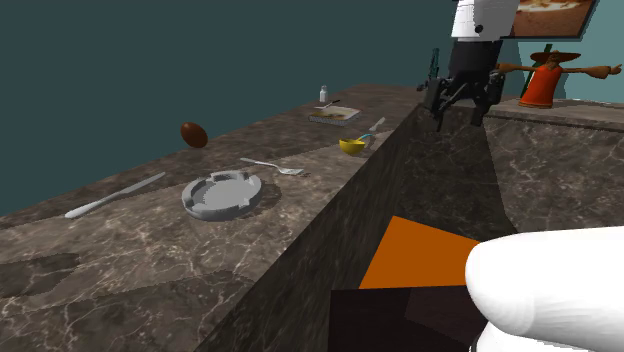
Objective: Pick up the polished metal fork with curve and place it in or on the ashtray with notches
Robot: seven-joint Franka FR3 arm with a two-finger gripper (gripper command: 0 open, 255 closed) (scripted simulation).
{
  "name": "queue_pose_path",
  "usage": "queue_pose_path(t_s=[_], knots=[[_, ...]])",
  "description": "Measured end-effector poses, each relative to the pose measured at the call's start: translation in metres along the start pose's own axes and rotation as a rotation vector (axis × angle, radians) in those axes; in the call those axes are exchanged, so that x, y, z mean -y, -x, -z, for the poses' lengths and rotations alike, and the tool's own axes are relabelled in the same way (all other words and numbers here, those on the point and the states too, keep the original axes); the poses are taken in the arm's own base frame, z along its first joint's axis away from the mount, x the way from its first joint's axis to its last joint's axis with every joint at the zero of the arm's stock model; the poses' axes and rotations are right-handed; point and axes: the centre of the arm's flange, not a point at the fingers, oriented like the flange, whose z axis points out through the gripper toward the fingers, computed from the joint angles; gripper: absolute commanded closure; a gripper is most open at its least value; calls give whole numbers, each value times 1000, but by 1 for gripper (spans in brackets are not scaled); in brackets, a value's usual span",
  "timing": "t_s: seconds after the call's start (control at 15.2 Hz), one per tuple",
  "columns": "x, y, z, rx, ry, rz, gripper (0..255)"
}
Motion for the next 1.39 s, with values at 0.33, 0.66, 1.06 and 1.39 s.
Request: queue_pose_path(t_s=[0.33,0.66,1.06,1.39], knots=[[23,-31,-11,4,-1,54,0],[66,-75,-28,11,-4,142,0],[123,-125,-49,17,-6,249,0],[183,-162,-66,22,-10,339,0]])
